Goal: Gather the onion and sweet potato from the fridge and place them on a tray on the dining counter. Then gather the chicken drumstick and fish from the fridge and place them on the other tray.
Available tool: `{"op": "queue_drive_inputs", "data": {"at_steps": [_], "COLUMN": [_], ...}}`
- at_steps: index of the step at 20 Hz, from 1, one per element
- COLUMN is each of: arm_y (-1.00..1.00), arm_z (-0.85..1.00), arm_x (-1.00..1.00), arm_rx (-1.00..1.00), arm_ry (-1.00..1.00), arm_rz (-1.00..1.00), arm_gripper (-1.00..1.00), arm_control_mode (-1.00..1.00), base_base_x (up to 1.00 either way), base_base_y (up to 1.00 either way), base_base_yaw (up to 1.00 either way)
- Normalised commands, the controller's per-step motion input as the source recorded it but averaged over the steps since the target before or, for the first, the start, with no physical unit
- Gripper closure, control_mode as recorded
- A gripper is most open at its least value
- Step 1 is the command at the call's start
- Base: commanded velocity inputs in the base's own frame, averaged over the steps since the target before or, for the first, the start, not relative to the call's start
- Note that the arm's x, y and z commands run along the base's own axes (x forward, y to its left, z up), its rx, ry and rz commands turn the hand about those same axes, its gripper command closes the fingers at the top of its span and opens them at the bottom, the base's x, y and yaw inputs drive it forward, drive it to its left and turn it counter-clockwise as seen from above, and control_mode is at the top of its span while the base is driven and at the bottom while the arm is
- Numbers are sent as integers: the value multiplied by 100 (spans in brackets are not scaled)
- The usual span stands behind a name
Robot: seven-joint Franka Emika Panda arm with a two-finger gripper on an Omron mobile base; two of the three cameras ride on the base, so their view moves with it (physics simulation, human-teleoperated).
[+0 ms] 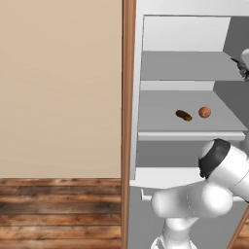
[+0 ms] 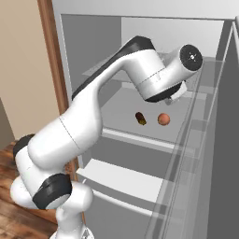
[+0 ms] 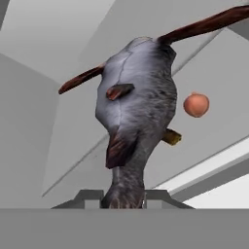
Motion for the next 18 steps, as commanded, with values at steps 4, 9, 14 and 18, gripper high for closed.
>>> {"op": "queue_drive_inputs", "data": {"at_steps": [4,9,14,18], "arm_y": [98,85,73,86], "arm_z": [-100,-55,-15,-6], "arm_x": [-51,-50,-76,-57], "arm_rx": [4,0,-2,-11], "arm_ry": [-1,-1,0,1], "arm_rz": [10,5,0,-7], "arm_gripper": [100,100,100,100], "arm_control_mode": [-100,-100,-100,-100], "base_base_x": [0,0,0,0], "base_base_y": [0,0,0,0], "base_base_yaw": [0,0,0,0]}}
